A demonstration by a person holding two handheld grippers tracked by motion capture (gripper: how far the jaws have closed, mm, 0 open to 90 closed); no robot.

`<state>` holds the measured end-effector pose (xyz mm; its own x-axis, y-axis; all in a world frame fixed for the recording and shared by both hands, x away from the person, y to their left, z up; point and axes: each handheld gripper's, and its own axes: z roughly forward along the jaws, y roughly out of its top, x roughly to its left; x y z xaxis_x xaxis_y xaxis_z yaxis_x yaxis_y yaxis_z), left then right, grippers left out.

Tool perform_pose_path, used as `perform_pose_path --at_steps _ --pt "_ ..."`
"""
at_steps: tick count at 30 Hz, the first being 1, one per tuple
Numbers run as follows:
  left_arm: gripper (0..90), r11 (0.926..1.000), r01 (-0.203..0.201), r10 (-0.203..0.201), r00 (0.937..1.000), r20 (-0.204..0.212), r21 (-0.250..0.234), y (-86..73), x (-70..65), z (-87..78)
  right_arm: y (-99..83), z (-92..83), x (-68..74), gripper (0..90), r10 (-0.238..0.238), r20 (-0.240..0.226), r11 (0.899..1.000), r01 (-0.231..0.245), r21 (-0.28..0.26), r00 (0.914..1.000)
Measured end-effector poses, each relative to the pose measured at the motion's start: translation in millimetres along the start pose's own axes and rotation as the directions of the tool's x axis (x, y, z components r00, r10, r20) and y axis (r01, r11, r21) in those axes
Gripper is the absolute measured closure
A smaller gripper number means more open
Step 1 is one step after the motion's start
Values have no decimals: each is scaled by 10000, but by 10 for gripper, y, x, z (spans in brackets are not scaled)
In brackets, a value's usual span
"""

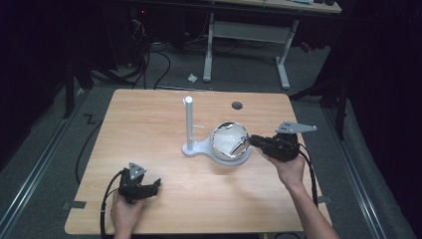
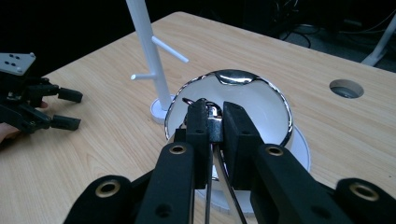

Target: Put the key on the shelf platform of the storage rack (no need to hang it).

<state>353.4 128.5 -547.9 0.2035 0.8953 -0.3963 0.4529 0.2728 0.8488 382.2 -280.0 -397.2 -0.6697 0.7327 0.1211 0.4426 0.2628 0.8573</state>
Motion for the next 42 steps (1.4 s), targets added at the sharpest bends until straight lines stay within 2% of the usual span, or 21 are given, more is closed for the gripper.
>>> perform_pose_path --at_steps 11,33,42 --pt "191 10000 4 -4 10000 2 0 0 0 0 72 303 18 819 -292 119 9985 286 477 9995" --pt "191 10000 -1 1 10000 2 3 0 0 0 29 658 -90 818 -117 320 9965 90 831 9994" --pt "192 10000 -8 8 10000 1 4 0 0 0 -10 827 -100 818 -42 395 9934 -3 1144 9992"
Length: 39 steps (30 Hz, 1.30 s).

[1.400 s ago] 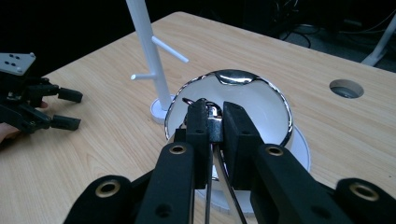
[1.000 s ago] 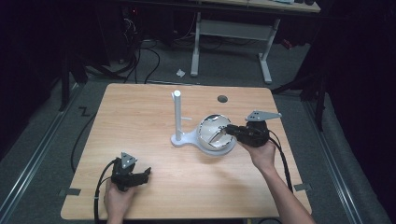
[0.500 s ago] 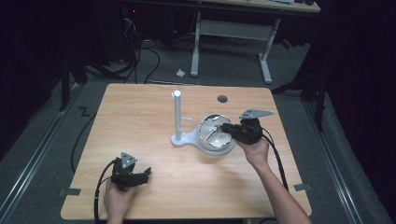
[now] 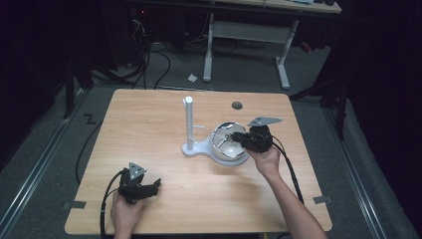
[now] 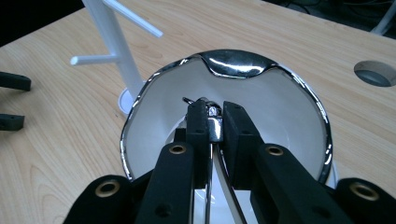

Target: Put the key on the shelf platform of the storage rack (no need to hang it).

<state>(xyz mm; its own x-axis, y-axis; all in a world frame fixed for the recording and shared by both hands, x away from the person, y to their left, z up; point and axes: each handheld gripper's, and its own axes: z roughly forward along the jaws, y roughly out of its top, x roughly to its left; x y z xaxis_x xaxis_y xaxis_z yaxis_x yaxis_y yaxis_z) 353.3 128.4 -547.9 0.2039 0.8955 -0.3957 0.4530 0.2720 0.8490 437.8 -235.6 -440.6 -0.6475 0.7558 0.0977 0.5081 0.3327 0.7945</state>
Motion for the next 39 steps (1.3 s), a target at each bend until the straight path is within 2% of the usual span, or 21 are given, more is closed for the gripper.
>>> perform_pose_path --at_steps 5,18,35,39 --pt "192 10000 23 -23 10000 3 -11 0 -1 0 -1 88 3 818 59 41 9999 -60 117 10000" --pt "192 10000 9 -9 10000 0 -2 0 0 0 -24 307 28 816 -214 239 9983 201 555 9995" --pt "191 10000 31 -31 10000 23 3 1 1 -1 -9 356 20 814 -105 432 9973 74 728 9990" --pt "191 10000 25 -25 10000 17 -4 1 -1 0 -2 354 24 728 -129 516 9986 102 525 9986"
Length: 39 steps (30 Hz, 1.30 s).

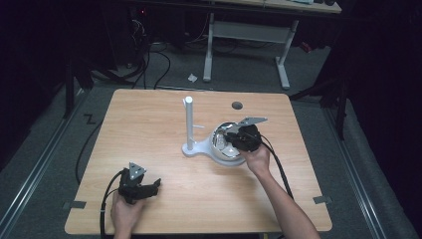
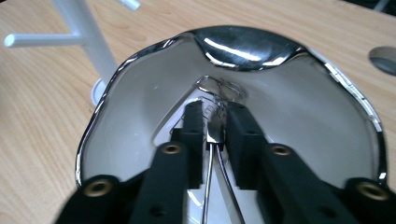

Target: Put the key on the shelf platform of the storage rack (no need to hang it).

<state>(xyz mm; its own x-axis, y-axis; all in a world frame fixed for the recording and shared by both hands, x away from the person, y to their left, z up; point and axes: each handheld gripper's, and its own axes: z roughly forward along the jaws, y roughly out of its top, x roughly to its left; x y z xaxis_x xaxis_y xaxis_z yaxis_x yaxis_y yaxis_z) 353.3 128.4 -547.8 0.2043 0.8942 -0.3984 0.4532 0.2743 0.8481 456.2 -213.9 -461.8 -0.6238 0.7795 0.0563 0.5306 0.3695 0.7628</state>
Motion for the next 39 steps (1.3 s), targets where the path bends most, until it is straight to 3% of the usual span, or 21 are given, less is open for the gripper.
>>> perform_pose_path --at_steps 4,14,18,29,39 --pt "191 10000 1 -1 10000 -1 -3 0 0 0 1 -48 -17 648 91 45 10000 -91 -32 9999" --pt "191 10000 -2 2 10000 -1 -4 0 0 0 -7 -161 -51 585 -35 88 10000 35 50 10000" --pt "191 10000 6 -6 10000 -1 -8 0 -1 0 -9 -233 -70 559 139 52 9999 -139 8 9999" --pt "191 10000 -4 4 10000 0 -2 0 0 0 -18 -454 -145 559 442 176 9987 -437 -267 9989" --pt "191 10000 3 -3 10000 -2 -9 0 -1 1 -63 -637 -201 558 421 289 9983 -409 -421 9987"
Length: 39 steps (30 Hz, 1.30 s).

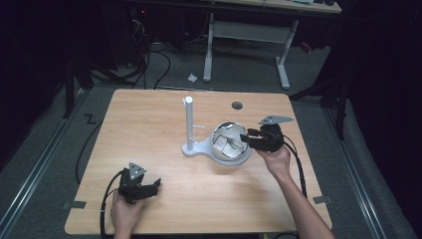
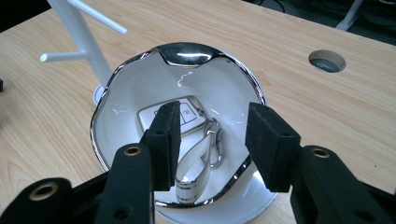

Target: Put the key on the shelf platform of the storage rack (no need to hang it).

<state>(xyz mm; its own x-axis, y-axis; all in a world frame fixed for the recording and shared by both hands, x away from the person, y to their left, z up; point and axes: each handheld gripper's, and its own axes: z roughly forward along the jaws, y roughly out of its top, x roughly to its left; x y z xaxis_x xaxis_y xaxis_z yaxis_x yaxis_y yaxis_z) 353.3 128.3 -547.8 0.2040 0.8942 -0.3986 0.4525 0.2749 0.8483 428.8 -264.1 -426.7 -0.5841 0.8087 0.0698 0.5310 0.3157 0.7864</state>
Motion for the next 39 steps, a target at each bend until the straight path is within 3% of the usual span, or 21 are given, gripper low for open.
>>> perform_pose_path --at_steps 9,17,21,29,39 --pt "191 10000 -2 2 10000 0 3 0 0 0 -52 -98 -23 553 67 82 10000 -67 19 9999" --pt "191 10000 5 -5 10000 0 -3 0 0 0 -96 -229 -14 573 -118 396 9990 135 -424 9991" --pt "191 10000 1 -1 10000 -1 0 0 0 0 -168 -259 -60 574 72 431 9995 -59 -300 9990" --pt "191 10000 -29 29 10000 -6 4 -1 1 0 -276 -398 -152 577 480 521 9975 -452 -537 9975" --pt "191 10000 -28 28 10000 -6 6 -1 1 0 -309 -567 -163 577 471 630 9955 -417 -851 9969"
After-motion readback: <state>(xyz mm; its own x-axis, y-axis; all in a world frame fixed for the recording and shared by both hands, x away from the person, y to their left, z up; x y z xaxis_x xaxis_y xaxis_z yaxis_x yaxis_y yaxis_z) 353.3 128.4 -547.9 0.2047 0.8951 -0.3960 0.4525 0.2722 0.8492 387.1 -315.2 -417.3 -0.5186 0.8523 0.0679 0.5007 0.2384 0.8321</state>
